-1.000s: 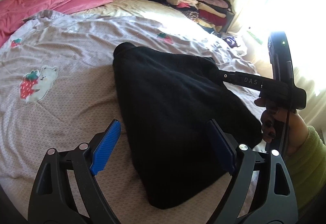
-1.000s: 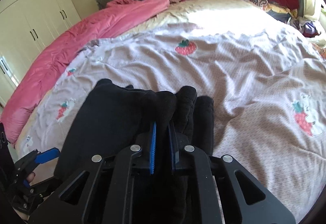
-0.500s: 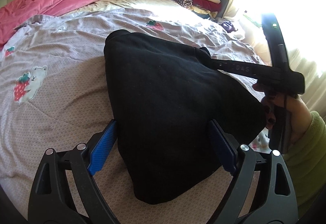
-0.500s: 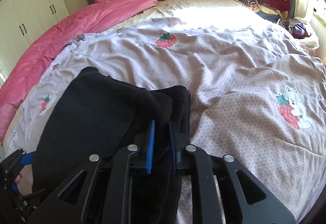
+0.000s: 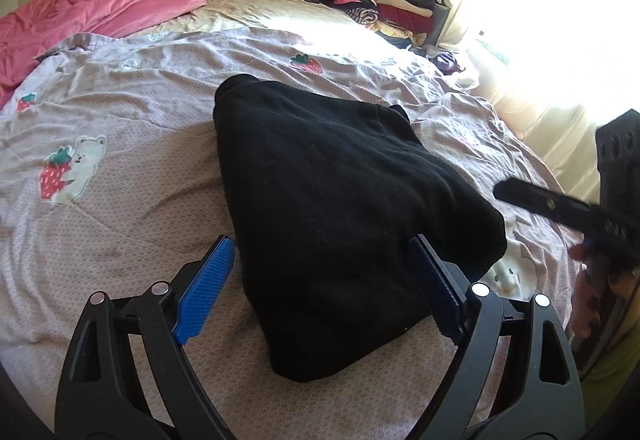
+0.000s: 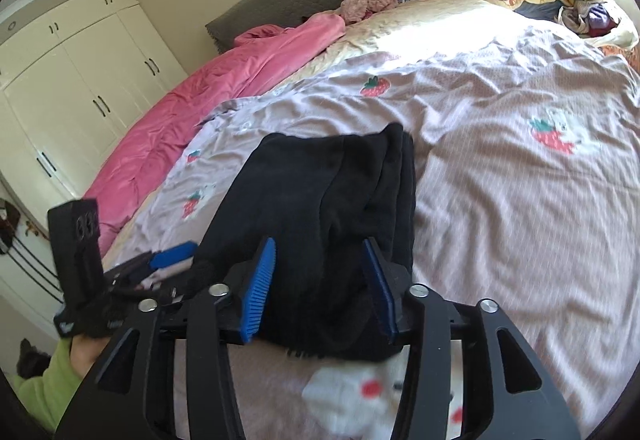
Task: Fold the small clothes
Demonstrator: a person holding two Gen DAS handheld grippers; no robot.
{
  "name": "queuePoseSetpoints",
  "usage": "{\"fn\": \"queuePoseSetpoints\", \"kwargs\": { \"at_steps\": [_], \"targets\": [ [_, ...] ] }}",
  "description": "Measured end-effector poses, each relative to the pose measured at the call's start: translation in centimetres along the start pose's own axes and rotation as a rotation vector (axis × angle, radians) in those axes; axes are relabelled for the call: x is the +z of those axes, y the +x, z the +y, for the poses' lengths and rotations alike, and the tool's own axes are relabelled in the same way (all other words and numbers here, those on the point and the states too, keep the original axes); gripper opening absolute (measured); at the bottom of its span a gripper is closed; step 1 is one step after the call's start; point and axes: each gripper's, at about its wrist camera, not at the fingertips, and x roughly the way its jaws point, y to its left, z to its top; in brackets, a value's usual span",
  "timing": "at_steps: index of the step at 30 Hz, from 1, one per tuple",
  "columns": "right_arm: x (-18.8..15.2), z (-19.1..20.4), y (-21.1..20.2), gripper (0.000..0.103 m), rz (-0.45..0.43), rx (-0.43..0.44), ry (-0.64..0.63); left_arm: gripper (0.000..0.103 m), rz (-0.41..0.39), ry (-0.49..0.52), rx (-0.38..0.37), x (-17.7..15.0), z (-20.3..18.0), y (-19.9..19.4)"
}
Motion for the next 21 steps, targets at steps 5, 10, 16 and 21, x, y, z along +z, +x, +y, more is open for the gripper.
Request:
{"fn": "queuePoseSetpoints", "kwargs": {
  "at_steps": [5, 10, 16, 21],
  "targets": [
    [-1.8, 0.1, 0.9, 0.053, 0.054, 0.001, 0.012, 0.081, -0.005, -0.026, 0.012, -0.1, 0.8, -0.3],
    [-2.7, -1.0, 2.6, 0.055, 0.082, -0.013, 0.073, 0.081, 0.009, -0.033, 0.02, -0.5, 1.1, 0.1],
    [-2.8, -1.8, 3.6, 0.059, 0.091, 0.001, 0.114, 0.081, 0.025, -0.01, 0.021, -0.9, 0.4, 0.6],
    [-2.6, -1.7, 3.7, 0.04, 0.073, -0.003, 0.11, 0.082, 0.034, -0.009, 0.023, -1.0, 0.4, 0.9]
  ]
}}
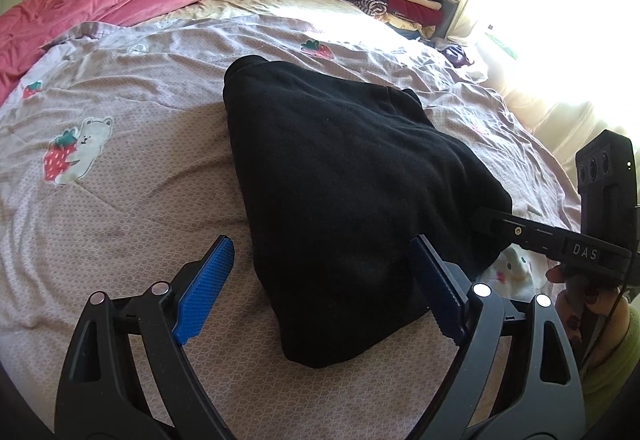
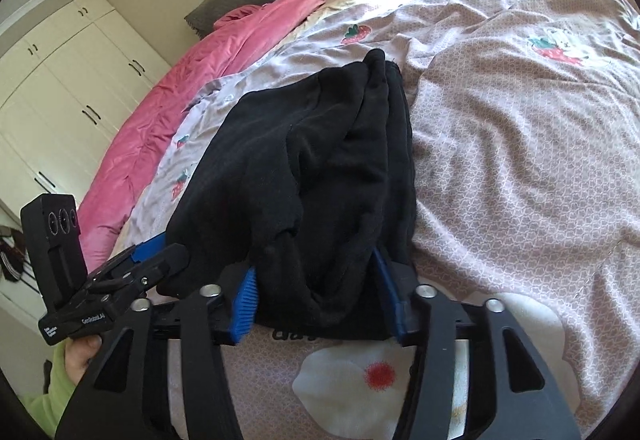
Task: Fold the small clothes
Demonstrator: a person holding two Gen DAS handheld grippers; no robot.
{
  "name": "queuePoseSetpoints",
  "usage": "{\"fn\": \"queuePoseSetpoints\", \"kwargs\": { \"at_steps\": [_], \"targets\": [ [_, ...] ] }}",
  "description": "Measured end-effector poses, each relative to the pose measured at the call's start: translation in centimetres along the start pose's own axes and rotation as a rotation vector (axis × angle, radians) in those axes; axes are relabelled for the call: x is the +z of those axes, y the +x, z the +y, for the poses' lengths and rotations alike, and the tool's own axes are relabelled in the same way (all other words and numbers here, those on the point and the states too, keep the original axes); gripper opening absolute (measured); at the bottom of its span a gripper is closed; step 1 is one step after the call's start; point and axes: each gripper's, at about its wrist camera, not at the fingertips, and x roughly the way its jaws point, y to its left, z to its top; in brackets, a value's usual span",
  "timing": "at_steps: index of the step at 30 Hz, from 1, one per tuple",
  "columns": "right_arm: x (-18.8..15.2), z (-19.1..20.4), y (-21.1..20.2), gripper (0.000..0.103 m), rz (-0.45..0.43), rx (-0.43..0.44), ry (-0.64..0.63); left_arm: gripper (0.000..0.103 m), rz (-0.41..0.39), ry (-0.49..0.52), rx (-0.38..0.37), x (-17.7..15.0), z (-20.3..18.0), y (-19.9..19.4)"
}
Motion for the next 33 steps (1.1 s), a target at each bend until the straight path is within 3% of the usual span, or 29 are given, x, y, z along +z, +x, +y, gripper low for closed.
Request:
{"fn": "queuePoseSetpoints", "kwargs": {
  "at_steps": [1, 2, 8, 15, 18, 20, 21, 22, 25, 30, 33],
  "targets": [
    [0.0, 0.1, -0.2, 0.023, -0.009, 0.018, -0.003, 0.082, 0.0, -0.001, 0.001, 0.0, 0.0, 0.0],
    [0.1, 0.3, -0.3, 0.022, -0.011, 0.047, -0.007, 0.082, 0.0, -0.003, 0.0, -0.1, 0.0, 0.0],
    [1.0, 2.5, -2.5, 0.02, -0.059, -0.006, -0.126, 0.082, -0.023, -0.002, -0.036, 0.3, -0.7, -1.0],
    [0.9, 2.7, -4.3, 0.02, -0.078, -0.14, -0.227, 0.082, 0.006, 0.011, -0.045, 0.5, -2.1, -0.5],
    [0.2, 0.8, -2.5, 0.023, -0.031, -0.129, -0.164, 0.082, 0.055, 0.024, -0.019, -0.2, -2.4, 0.8],
    [-0.3, -0.7, -1.1, 0.035, -0.002, -0.118, -0.104, 0.082, 0.077, 0.029, -0.01, -0.7, -2.4, 1.5],
    [-0.5, -1.1, -1.0, 0.035, -0.01, -0.107, -0.083, 0.082, 0.081, 0.024, -0.016, -0.8, -2.2, 1.6],
    [-0.6, -1.5, -1.1, 0.036, -0.015, -0.087, -0.058, 0.082, 0.077, 0.017, -0.023, -0.9, -2.1, 1.5],
    [-0.5, -1.0, -2.1, 0.054, -0.032, -0.113, -0.071, 0.082, 0.029, 0.015, -0.024, -0.5, -2.0, 0.3],
    [0.2, 0.5, -4.9, 0.055, -0.116, -0.13, -0.12, 0.081, -0.061, 0.025, -0.039, 0.3, -2.6, -1.9],
    [1.1, 0.9, -6.1, 0.055, -0.169, -0.134, -0.13, 0.075, -0.037, 0.043, -0.04, 0.3, -3.2, -1.1]
  ]
}}
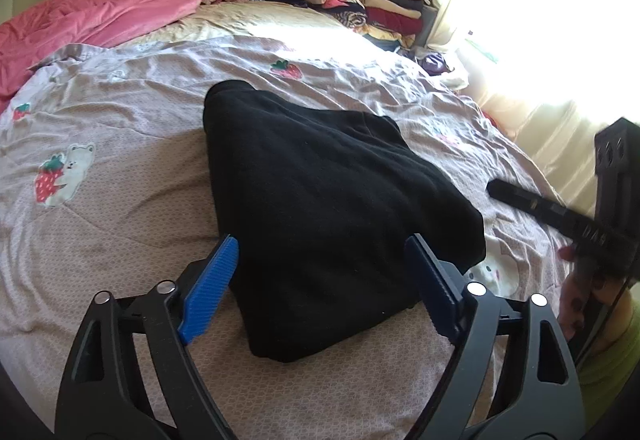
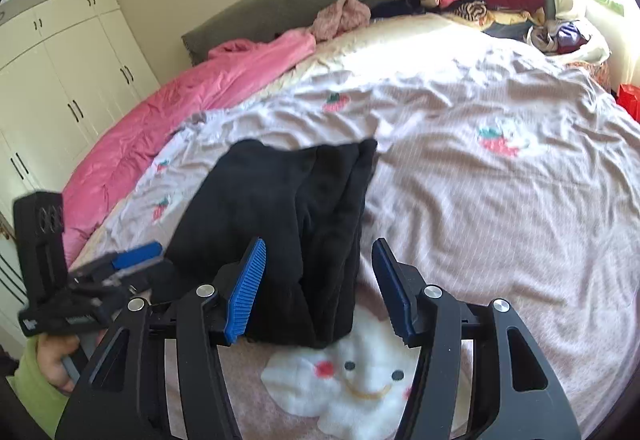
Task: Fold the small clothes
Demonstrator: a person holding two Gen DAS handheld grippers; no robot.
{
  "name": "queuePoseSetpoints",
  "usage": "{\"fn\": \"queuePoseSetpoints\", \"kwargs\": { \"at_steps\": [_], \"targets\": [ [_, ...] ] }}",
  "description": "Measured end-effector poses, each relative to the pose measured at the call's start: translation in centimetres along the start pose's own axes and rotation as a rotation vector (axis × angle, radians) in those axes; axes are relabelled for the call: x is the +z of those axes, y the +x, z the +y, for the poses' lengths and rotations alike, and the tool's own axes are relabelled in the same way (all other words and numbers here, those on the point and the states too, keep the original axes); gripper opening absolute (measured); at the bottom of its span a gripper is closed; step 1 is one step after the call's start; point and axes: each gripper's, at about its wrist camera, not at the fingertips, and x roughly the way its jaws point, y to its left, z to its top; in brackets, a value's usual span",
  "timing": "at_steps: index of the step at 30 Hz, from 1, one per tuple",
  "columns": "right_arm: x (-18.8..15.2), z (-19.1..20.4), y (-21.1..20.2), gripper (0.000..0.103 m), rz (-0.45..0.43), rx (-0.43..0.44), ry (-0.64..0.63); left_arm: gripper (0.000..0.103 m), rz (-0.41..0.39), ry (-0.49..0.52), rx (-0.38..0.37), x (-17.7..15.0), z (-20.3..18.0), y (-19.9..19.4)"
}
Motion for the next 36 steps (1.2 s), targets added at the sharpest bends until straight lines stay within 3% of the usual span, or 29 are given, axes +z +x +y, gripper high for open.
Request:
{"fn": "queuePoseSetpoints", "kwargs": {
  "at_steps": [5, 11, 14, 16, 19, 24, 28, 33, 36],
  "targets": [
    [1.5, 1.5, 1.1, 0.046, 0.007, 0.017, -0.049, 0.075, 0.052, 0.028, 0.056, -0.6, 0.4, 1.6],
    [2.8, 4.7, 4.4, 0.046, 0.066, 0.026, -0.143, 0.075, 0.056, 0.009, 0.054, -1.0, 1.1, 1.7],
    [2.8, 4.1, 8.1, 0.047, 0.168, -0.081, -0.173, 0.075, 0.056, 0.007, 0.051, -0.9, 1.1, 1.7],
    [2.3, 2.0, 10.0, 0.049, 0.221, -0.08, -0.109, 0.075, 0.055, 0.0, 0.043, -0.9, 1.2, 1.6],
    [1.7, 0.0, 10.9, 0.052, 0.224, -0.018, -0.006, 0.075, 0.062, -0.01, 0.036, -1.0, 1.4, 1.7],
    [1.7, 0.9, 9.9, 0.052, 0.196, -0.031, -0.024, 0.075, 0.063, -0.022, 0.03, -1.0, 1.6, 1.6],
    [2.0, 1.7, 8.2, 0.057, 0.147, -0.037, -0.04, 0.075, 0.057, -0.034, 0.018, -0.8, 1.8, 1.0],
    [2.1, 2.1, 5.8, 0.073, 0.096, -0.041, -0.046, 0.075, 0.034, -0.027, 0.013, -0.5, 1.4, 0.0],
    [2.4, 2.3, 4.2, 0.087, 0.055, -0.048, -0.047, 0.075, 0.014, -0.031, 0.015, -0.3, 1.5, -0.9]
  ]
}}
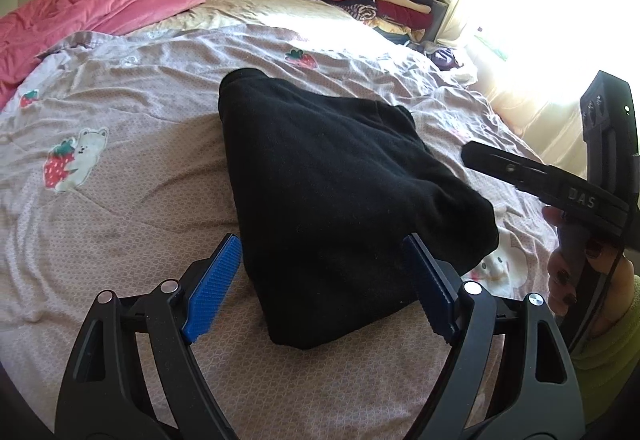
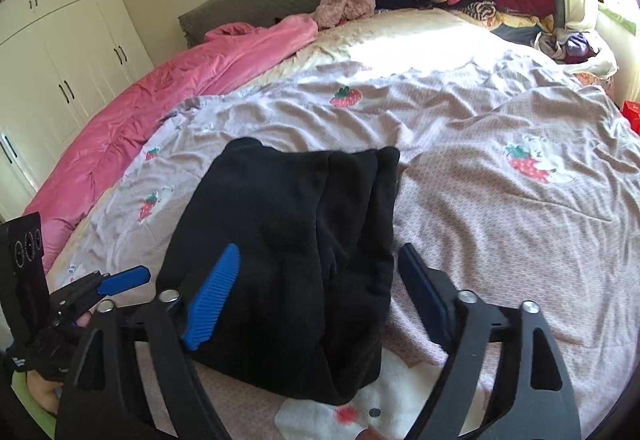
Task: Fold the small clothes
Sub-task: 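Open both grippers and lift them away from the folded sweatshirt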
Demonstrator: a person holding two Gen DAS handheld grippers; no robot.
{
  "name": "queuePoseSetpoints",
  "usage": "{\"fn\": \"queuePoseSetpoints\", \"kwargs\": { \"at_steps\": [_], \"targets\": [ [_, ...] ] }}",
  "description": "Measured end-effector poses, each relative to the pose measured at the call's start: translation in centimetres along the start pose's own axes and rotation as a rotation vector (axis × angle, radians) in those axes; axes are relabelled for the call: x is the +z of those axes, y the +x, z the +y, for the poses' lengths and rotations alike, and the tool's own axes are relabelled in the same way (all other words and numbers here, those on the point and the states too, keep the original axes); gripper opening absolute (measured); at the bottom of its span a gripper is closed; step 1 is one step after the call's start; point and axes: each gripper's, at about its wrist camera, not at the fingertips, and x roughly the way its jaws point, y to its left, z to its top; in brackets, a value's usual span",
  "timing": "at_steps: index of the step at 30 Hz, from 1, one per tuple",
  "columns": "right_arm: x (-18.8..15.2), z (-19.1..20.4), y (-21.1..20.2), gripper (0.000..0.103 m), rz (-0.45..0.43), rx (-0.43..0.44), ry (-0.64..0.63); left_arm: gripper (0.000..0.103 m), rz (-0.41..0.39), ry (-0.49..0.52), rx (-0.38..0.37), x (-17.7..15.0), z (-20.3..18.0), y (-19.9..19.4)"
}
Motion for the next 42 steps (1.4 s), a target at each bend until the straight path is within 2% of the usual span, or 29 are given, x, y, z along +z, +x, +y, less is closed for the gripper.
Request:
{"fn": "queuePoseSetpoints", "kwargs": {
  "at_steps": [4, 9, 18, 27, 37, 42],
  "targets": [
    [0.0, 0.0, -1.9, 0.095, -0.038, -0.005, -0.003, 0.082, -0.03, -0.013, 0.004, 0.2, 0.4, -1.3],
    [-0.1, 0.3, -3.9, 0.098, -0.081, -0.01, -0.002, 0.093, -0.078, -0.022, 0.013, 0.5, 0.6, -3.1],
    [-1.0, 1.8, -7.0, 0.098, -0.163, -0.044, -0.025, 0.094, -0.166, -0.022, 0.059, 0.4, 0.7, -6.6],
    [-2.9, 3.5, -10.4, 0.098, -0.245, -0.119, -0.097, 0.094, -0.174, 0.01, 0.091, -1.8, 0.3, -9.0],
    [-6.8, 5.1, -11.6, 0.098, -0.25, -0.104, -0.071, 0.094, -0.151, 0.046, 0.112, -4.5, -0.1, -10.0],
    [-9.3, 6.3, -11.6, 0.098, -0.265, -0.165, -0.1, 0.094, -0.115, 0.047, 0.113, -6.4, 0.1, -10.0]
  ]
}}
